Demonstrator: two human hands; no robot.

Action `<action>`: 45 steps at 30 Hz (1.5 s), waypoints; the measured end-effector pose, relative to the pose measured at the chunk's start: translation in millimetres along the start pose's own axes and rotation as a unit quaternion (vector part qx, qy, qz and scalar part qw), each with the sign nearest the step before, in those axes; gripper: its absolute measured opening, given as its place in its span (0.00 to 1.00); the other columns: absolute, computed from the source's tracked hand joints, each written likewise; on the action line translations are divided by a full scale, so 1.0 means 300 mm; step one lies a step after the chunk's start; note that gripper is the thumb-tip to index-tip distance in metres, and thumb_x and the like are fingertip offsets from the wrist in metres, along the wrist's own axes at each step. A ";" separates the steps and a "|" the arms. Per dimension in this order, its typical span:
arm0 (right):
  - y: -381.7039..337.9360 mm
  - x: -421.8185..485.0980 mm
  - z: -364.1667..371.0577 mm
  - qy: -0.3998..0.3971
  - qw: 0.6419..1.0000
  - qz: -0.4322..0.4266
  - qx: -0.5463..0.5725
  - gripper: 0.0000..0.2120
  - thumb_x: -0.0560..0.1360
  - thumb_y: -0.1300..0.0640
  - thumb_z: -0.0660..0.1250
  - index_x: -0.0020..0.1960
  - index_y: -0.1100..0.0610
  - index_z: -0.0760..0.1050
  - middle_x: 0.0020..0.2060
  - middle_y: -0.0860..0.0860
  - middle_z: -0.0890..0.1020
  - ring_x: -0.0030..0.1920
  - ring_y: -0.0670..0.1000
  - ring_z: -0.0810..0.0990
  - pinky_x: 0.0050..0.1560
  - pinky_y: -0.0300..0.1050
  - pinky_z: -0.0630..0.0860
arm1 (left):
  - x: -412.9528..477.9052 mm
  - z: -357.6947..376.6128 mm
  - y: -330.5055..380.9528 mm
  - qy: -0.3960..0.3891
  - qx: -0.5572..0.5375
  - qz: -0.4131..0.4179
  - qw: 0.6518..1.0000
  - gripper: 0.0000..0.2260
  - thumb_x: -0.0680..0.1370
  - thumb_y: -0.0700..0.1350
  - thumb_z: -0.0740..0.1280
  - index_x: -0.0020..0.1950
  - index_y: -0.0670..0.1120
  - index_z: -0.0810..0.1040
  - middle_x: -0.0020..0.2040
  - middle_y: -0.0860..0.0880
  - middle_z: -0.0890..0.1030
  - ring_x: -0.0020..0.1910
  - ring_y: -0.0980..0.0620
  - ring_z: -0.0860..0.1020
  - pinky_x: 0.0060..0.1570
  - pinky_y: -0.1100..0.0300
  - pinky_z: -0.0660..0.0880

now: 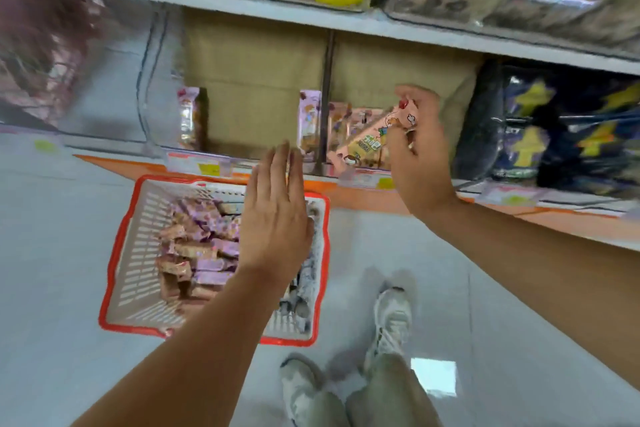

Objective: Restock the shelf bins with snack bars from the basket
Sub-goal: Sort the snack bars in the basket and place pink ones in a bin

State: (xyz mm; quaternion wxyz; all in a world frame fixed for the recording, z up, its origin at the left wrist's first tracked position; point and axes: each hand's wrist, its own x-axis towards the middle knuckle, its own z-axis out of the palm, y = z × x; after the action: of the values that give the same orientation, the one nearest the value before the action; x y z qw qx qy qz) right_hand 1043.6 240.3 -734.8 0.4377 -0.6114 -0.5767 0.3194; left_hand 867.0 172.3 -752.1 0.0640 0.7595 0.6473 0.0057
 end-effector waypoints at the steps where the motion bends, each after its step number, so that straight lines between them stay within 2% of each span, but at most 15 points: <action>1: 0.021 0.020 -0.054 0.016 1.000 0.007 -0.013 0.20 0.73 0.57 0.55 0.65 0.57 0.68 0.42 0.43 0.71 0.35 0.44 0.69 0.41 0.47 0.67 | 0.013 -0.001 0.041 -0.002 0.000 0.021 1.000 0.36 0.67 0.45 0.66 0.74 0.35 0.64 0.73 0.36 0.66 0.72 0.37 0.64 0.70 0.44 0.64; 4: 0.054 0.073 -0.208 0.024 0.995 -0.003 -0.095 0.22 0.72 0.56 0.54 0.65 0.59 0.69 0.43 0.43 0.71 0.37 0.42 0.67 0.43 0.43 0.67 | 0.047 -0.004 0.151 -0.044 0.024 0.076 0.996 0.35 0.71 0.46 0.61 0.77 0.39 0.57 0.77 0.38 0.58 0.76 0.39 0.57 0.74 0.45 0.55; 7: 0.085 0.128 -0.335 -0.012 0.977 -0.037 -0.212 0.21 0.73 0.61 0.57 0.65 0.62 0.69 0.50 0.57 0.74 0.42 0.50 0.72 0.40 0.39 0.61 | 0.073 0.021 0.228 -0.101 0.054 0.108 0.988 0.36 0.77 0.49 0.59 0.79 0.44 0.44 0.79 0.41 0.43 0.78 0.41 0.44 0.77 0.47 0.45; 9: 0.103 0.166 -0.396 -0.055 0.951 -0.049 -0.300 0.21 0.74 0.63 0.59 0.66 0.61 0.69 0.57 0.61 0.74 0.48 0.59 0.75 0.42 0.41 0.59 | 0.083 0.035 0.270 -0.118 0.068 0.097 0.986 0.37 0.78 0.49 0.59 0.79 0.45 0.40 0.79 0.42 0.41 0.78 0.41 0.42 0.76 0.46 0.44; 11: 0.119 0.193 -0.435 -0.119 0.917 -0.065 -0.375 0.21 0.75 0.62 0.61 0.68 0.61 0.68 0.59 0.62 0.73 0.51 0.63 0.75 0.44 0.46 0.62 | 0.085 0.043 0.309 -0.135 0.066 0.072 0.986 0.37 0.79 0.49 0.59 0.79 0.45 0.37 0.79 0.43 0.40 0.78 0.42 0.41 0.76 0.46 0.45; 14: 0.141 0.219 -0.449 -0.193 0.864 -0.071 -0.459 0.21 0.76 0.61 0.61 0.69 0.57 0.65 0.61 0.60 0.73 0.55 0.62 0.75 0.58 0.51 0.63 | 0.087 0.043 0.346 -0.153 0.061 0.032 0.986 0.38 0.79 0.49 0.59 0.78 0.45 0.35 0.79 0.43 0.39 0.78 0.43 0.40 0.77 0.47 0.44; 17: 0.194 0.228 -0.420 -0.227 0.836 -0.077 -0.493 0.21 0.77 0.63 0.61 0.69 0.56 0.65 0.58 0.57 0.77 0.54 0.60 0.77 0.62 0.50 0.57 | 0.087 0.041 0.363 -0.164 0.062 0.015 0.984 0.38 0.80 0.48 0.59 0.78 0.45 0.34 0.79 0.43 0.37 0.78 0.43 0.39 0.77 0.47 0.43; 20: 0.237 0.239 -0.388 -0.209 0.815 -0.087 -0.533 0.22 0.74 0.68 0.62 0.66 0.57 0.65 0.46 0.54 0.81 0.46 0.58 0.78 0.59 0.50 0.53 | 0.085 0.045 0.367 -0.168 0.060 0.006 0.984 0.38 0.80 0.48 0.58 0.78 0.45 0.33 0.78 0.43 0.36 0.78 0.43 0.38 0.77 0.47 0.42; 22: 0.260 0.250 -0.378 -0.188 0.800 -0.101 -0.560 0.21 0.71 0.70 0.64 0.62 0.58 0.67 0.42 0.53 0.81 0.45 0.57 0.79 0.56 0.50 0.51 | 0.083 0.052 0.369 -0.165 0.058 0.003 0.985 0.38 0.80 0.48 0.59 0.78 0.45 0.32 0.78 0.43 0.35 0.78 0.43 0.37 0.77 0.47 0.42; 25: 0.281 0.261 -0.377 -0.174 0.786 -0.118 -0.581 0.18 0.71 0.69 0.65 0.59 0.58 0.71 0.44 0.53 0.81 0.48 0.57 0.78 0.54 0.50 0.51 | 0.078 0.060 0.369 -0.163 0.058 0.001 0.985 0.39 0.81 0.48 0.59 0.77 0.46 0.31 0.78 0.43 0.35 0.77 0.43 0.36 0.77 0.48 0.42; 29: 0.270 0.276 -0.415 -0.185 0.792 -0.162 -0.558 0.11 0.75 0.60 0.63 0.57 0.58 0.75 0.48 0.55 0.82 0.52 0.58 0.77 0.57 0.50 0.54 | 0.077 0.065 0.364 -0.163 0.054 0.001 0.985 0.39 0.81 0.48 0.59 0.77 0.46 0.30 0.78 0.43 0.33 0.77 0.43 0.35 0.77 0.48 0.42; 31: 0.266 0.285 -0.429 -0.202 0.792 -0.160 -0.554 0.11 0.75 0.62 0.62 0.56 0.57 0.77 0.50 0.54 0.81 0.54 0.57 0.76 0.59 0.50 0.53 | 0.076 0.065 0.365 -0.164 0.052 0.001 0.985 0.39 0.81 0.48 0.59 0.76 0.46 0.29 0.78 0.43 0.33 0.77 0.43 0.35 0.77 0.48 0.43; 35: 0.282 0.260 -0.421 -0.226 0.760 -0.163 -0.587 0.14 0.75 0.64 0.62 0.60 0.57 0.77 0.54 0.54 0.80 0.59 0.56 0.73 0.64 0.52 0.47 | 0.071 0.067 0.369 -0.161 0.032 -0.005 0.986 0.39 0.80 0.46 0.59 0.77 0.46 0.30 0.78 0.43 0.33 0.77 0.43 0.35 0.77 0.48 0.43; 39: 0.309 0.192 -0.439 -0.222 0.767 -0.194 -0.570 0.18 0.76 0.60 0.62 0.65 0.63 0.74 0.58 0.57 0.78 0.63 0.59 0.71 0.69 0.56 0.48 | 0.068 0.076 0.364 -0.153 0.026 -0.002 0.988 0.39 0.80 0.46 0.59 0.77 0.46 0.32 0.78 0.43 0.34 0.77 0.43 0.35 0.77 0.48 0.44; 45: 0.283 0.169 -0.406 -0.264 0.689 -0.142 -0.659 0.26 0.81 0.47 0.51 0.72 0.61 0.65 0.69 0.58 0.69 0.73 0.58 0.58 0.73 0.59 0.40 | 0.063 0.075 0.359 -0.155 0.023 0.000 0.988 0.39 0.80 0.46 0.59 0.77 0.47 0.31 0.78 0.44 0.33 0.77 0.44 0.35 0.77 0.47 0.44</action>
State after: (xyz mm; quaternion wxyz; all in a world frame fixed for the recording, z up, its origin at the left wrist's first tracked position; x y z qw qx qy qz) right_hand 1195.5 274.0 -755.3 -0.2085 -0.5441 -0.8104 -0.0607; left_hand 978.0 172.5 -764.6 0.1460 0.7525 0.6295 -0.1267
